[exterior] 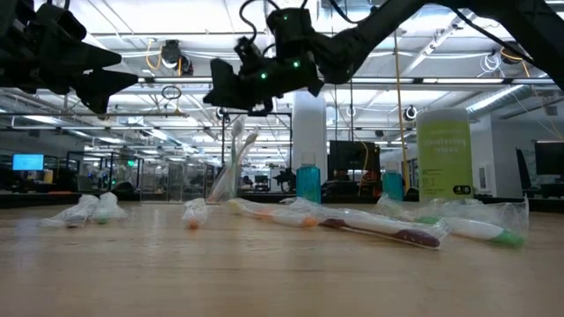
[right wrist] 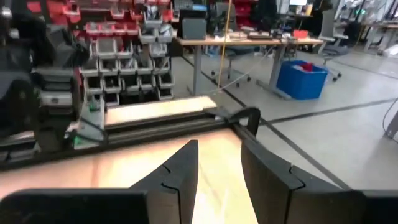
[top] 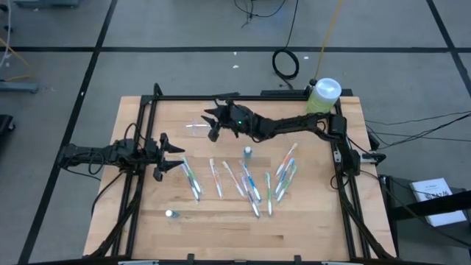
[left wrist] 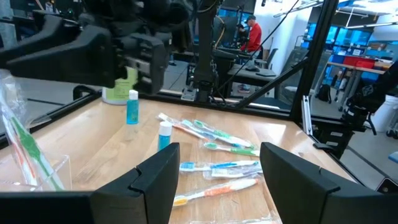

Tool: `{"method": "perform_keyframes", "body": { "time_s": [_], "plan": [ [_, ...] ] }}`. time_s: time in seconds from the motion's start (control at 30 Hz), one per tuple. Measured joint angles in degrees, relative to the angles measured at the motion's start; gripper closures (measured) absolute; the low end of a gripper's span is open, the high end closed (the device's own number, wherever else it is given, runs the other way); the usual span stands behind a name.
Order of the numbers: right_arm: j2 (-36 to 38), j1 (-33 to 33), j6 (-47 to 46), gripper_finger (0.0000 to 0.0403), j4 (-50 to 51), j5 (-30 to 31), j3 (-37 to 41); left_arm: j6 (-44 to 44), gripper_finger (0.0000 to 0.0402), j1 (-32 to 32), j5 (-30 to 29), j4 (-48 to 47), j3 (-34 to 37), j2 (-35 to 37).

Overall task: Pick & Place toothbrushing station
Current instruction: Put the green toothbrush into the transparent organizer

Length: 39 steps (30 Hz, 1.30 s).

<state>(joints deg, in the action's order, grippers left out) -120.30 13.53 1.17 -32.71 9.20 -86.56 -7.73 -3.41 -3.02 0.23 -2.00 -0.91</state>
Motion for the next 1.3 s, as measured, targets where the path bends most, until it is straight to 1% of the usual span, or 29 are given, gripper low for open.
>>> {"method": "perform_keyframes", "body": {
  "time_s": [0.07, 0.17, 0.37, 0.5, 0.73, 0.8, 0.87, 0.97, 1.07, 1.17, 1.3],
  "plan": [
    [-0.43, 0.83, -0.06, 0.0287, 1.37, 2.40, 0.04, 0.00, 0.0172, 0.00, 0.00, -0.01, 0.00, 0.01],
    [-0.39, 2.50, -0.46, 0.0287, 4.18, 4.05, 0.05, 0.00, 0.0172, 0.00, 0.01, -0.01, 0.02, 0.02],
    [-0.34, 4.53, -2.03, 0.0287, 8.48, 4.26, 0.66, 0.00, 0.0172, 0.00, 0.01, -0.02, 0.00, 0.02],
    [0.55, 3.94, 0.10, 0.0287, 7.88, 4.25, 1.07, 0.00, 0.0172, 0.00, 0.01, -0.02, 0.01, 0.01],
    [4.06, -0.29, 8.68, 0.0287, 10.08, 4.33, 1.11, 0.00, 0.0172, 0.01, 0.01, -0.02, 0.00, 0.00],
    [6.19, -1.78, 10.32, 0.0287, 14.10, 4.39, 1.11, 0.00, 0.0172, -0.01, 0.01, -0.01, 0.00, 0.01],
    [8.72, -3.27, 10.80, 0.0287, 20.24, 4.40, 1.09, 0.00, 0.0172, -0.01, 0.01, -0.02, 0.00, 0.01],
    [13.30, -5.53, 9.77, 0.0287, 33.78, 4.40, 1.09, 0.00, 0.0172, 0.00, 0.01, -0.01, 0.00, 0.01],
    [18.22, -7.90, 6.09, 0.0287, 45.76, 4.26, 2.76, 0.00, 0.0172, 0.00, 0.01, -0.02, 0.00, 0.00],
    [23.54, -10.72, 0.71, 0.0287, 51.47, 4.26, 8.30, 0.00, 0.0172, -0.01, 0.01, 0.00, 0.00, 0.00],
    [32.10, -15.15, -9.24, 0.0287, 52.23, 4.24, 18.78, 0.00, 0.0172, -0.01, 0.01, -0.02, 0.00, 0.00]
  ]
}}
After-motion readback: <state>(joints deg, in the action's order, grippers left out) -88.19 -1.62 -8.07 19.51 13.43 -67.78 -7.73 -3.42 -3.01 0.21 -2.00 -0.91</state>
